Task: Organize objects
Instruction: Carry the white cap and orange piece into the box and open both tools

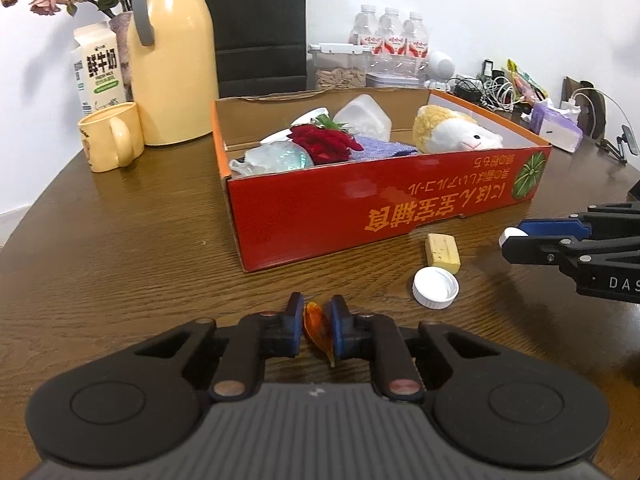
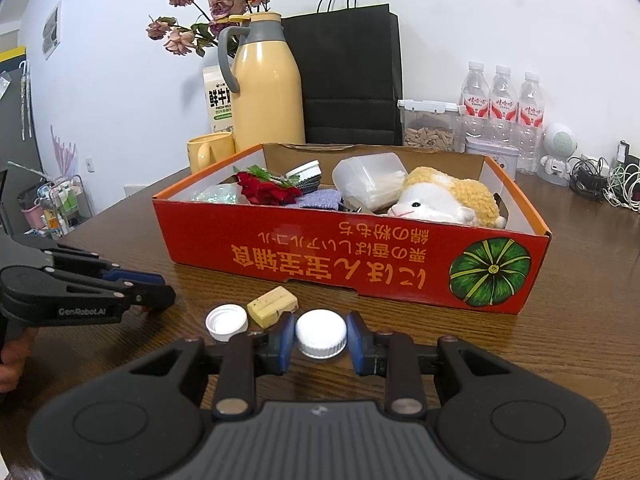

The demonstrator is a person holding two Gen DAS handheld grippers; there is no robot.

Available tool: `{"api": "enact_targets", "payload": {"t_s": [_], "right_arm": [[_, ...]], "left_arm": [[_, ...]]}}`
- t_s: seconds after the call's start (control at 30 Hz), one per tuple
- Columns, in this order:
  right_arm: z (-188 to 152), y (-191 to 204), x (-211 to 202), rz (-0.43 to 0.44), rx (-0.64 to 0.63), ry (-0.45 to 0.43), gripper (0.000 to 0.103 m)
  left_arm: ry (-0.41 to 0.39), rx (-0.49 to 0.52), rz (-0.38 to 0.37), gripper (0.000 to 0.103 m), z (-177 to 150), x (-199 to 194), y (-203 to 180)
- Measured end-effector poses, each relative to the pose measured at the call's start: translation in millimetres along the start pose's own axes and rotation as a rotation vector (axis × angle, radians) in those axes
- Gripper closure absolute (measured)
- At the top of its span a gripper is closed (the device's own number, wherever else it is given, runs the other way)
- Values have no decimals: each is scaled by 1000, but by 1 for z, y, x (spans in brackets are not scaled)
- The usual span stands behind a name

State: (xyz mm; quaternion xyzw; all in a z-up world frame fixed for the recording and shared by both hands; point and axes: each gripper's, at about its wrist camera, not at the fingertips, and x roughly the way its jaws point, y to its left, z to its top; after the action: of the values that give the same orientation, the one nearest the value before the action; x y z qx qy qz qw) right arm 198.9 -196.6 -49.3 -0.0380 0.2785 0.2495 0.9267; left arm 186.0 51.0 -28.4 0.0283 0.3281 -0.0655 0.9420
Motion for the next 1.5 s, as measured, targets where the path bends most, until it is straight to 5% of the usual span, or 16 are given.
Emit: {"api": "enact_targets", "payload": {"t_s": [0.4,0.83,1.5], "right_arm": [[2,0,-3,0,-10,-15,76],[53,6,-10,-34,-104,-133,76],[117,-33,79,-103,-39,-186,76]], "left_arm": [[-58,-57,-12,88,8,-22,1],[-211,-59,6,88,66,-40,-12],[-246,-165,69,88,134,51,-14]]}}
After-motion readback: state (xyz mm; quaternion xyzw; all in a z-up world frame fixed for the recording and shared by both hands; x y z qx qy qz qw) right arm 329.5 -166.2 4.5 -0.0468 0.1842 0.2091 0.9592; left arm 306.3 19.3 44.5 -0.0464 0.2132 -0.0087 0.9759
